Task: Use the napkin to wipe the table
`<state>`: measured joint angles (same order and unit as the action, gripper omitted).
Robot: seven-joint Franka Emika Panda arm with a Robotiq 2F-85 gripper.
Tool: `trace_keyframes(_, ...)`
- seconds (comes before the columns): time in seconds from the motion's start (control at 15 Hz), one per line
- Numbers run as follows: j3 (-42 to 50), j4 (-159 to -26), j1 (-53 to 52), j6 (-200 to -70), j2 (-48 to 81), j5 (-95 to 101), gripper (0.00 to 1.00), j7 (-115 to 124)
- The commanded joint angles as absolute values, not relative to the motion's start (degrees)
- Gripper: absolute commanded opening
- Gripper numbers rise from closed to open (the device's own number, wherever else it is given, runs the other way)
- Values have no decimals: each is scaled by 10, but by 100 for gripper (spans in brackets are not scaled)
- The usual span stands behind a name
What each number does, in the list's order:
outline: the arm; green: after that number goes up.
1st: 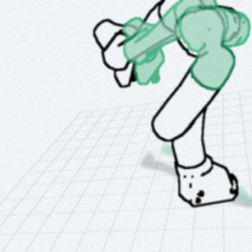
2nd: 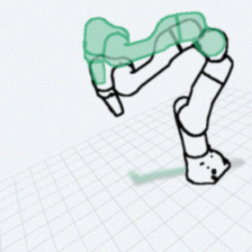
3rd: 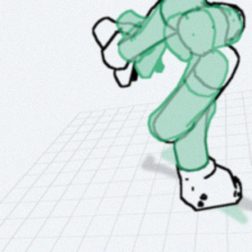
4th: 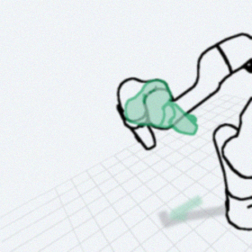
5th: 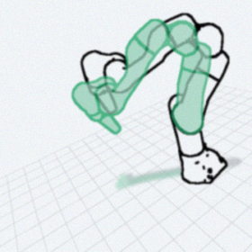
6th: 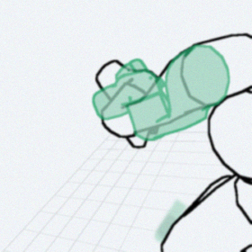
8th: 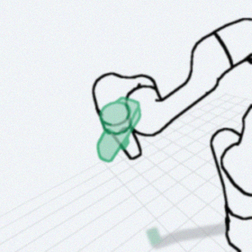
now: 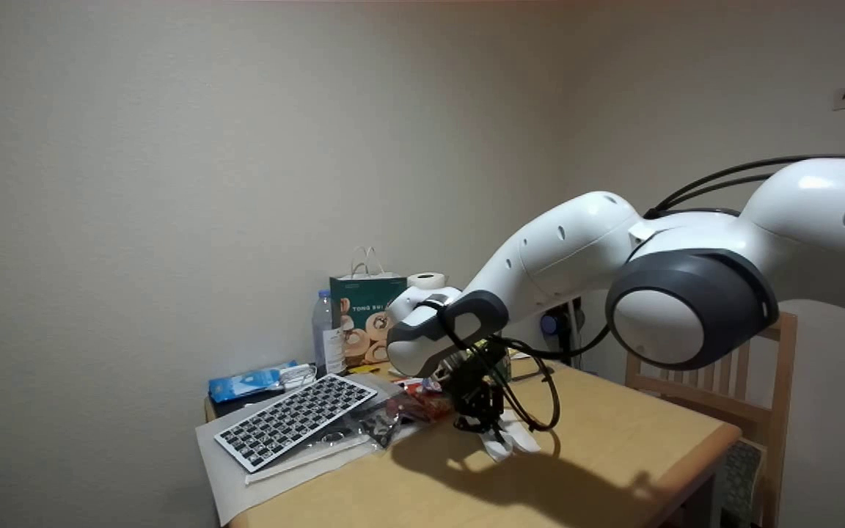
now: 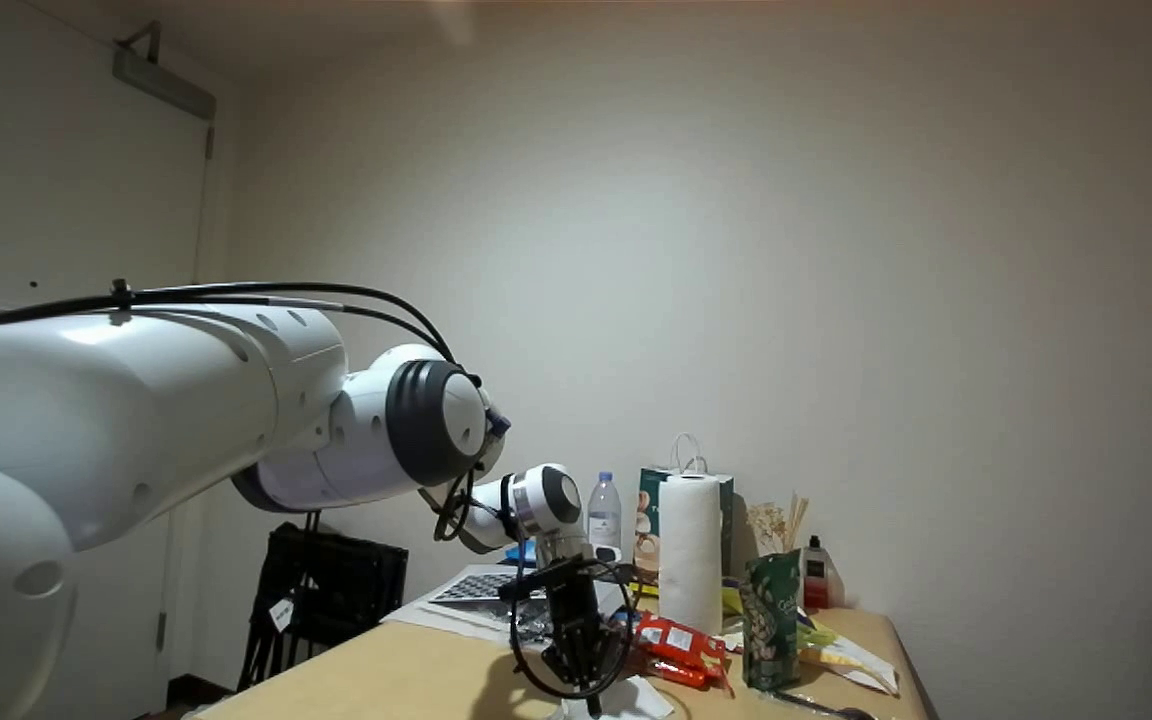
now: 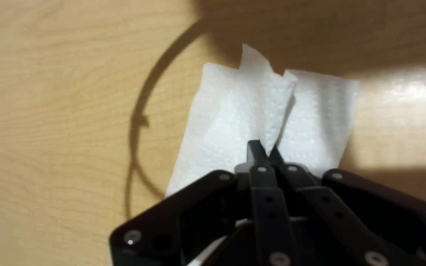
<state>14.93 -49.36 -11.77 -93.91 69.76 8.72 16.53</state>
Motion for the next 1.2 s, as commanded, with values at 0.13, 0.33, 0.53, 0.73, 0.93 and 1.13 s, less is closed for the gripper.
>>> trace_keyframes(0.13,128,-502,-111,-933,709,78,0,118)
trace_keyframes(0.33,112,-539,-110,-977,708,69,0,67)
trace_keyframes(0.53,109,-564,-112,-1002,702,69,0,18)
trace_keyframes(0.73,111,-560,-110,-974,694,69,0,-39)
trace_keyframes(0.93,129,-552,-125,-929,686,80,28,-24)
trace_keyframes(1.13,136,-561,-145,-918,671,90,44,-13)
